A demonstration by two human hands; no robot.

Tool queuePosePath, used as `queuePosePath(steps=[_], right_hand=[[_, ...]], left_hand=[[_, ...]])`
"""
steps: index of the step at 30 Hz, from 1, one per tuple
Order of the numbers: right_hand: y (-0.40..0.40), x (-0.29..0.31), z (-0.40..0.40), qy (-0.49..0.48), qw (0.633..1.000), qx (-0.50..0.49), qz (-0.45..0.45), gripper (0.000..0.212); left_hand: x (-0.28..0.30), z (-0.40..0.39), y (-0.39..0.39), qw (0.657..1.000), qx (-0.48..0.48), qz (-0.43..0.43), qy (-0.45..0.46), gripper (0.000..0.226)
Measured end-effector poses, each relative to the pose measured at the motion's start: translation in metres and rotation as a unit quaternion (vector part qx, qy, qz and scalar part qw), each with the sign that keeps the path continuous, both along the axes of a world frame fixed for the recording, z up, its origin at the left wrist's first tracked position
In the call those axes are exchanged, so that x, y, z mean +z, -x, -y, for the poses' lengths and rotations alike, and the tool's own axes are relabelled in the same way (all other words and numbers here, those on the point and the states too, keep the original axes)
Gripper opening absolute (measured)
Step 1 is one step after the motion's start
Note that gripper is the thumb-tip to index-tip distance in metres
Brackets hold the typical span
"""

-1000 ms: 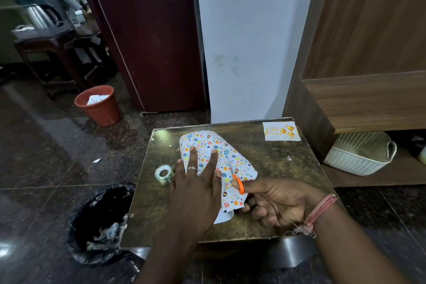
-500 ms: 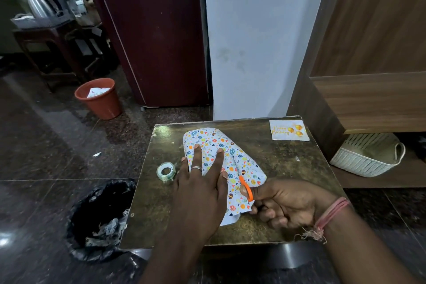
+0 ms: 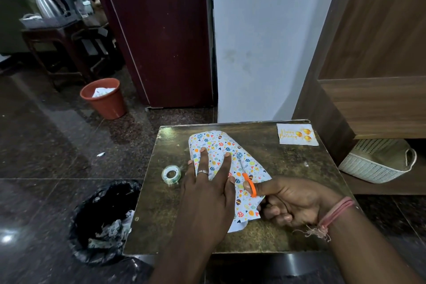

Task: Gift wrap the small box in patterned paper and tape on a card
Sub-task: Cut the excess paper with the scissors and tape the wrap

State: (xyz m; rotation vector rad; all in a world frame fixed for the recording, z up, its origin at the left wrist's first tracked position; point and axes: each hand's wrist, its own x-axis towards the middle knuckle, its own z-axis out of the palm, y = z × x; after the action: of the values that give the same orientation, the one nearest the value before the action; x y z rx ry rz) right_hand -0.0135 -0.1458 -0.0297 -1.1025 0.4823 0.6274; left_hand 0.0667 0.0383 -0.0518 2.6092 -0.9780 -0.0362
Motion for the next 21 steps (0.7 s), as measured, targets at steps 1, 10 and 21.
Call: queuePosePath(steps=[1, 10, 21], right_hand=[[-0.001, -0.002, 0.001, -0.006, 1.000, 0.008, 0.005, 0.028], [-0.011, -0.005, 0.009, -0.006, 1.000, 0.014, 0.018, 0.028], [-0.023, 0.003, 0.004, 0.015, 1.000, -0.019, -0.003, 0.022]], left_hand=[[0.000, 0.000, 0.000, 1.000, 0.000, 0.000, 0.002, 0.070], [0.002, 0.000, -0.001, 1.000, -0.001, 0.003, 0.012, 0.071], [-0.005, 0.000, -0.003, 1.000, -0.004, 0.010, 0.014, 0.066]])
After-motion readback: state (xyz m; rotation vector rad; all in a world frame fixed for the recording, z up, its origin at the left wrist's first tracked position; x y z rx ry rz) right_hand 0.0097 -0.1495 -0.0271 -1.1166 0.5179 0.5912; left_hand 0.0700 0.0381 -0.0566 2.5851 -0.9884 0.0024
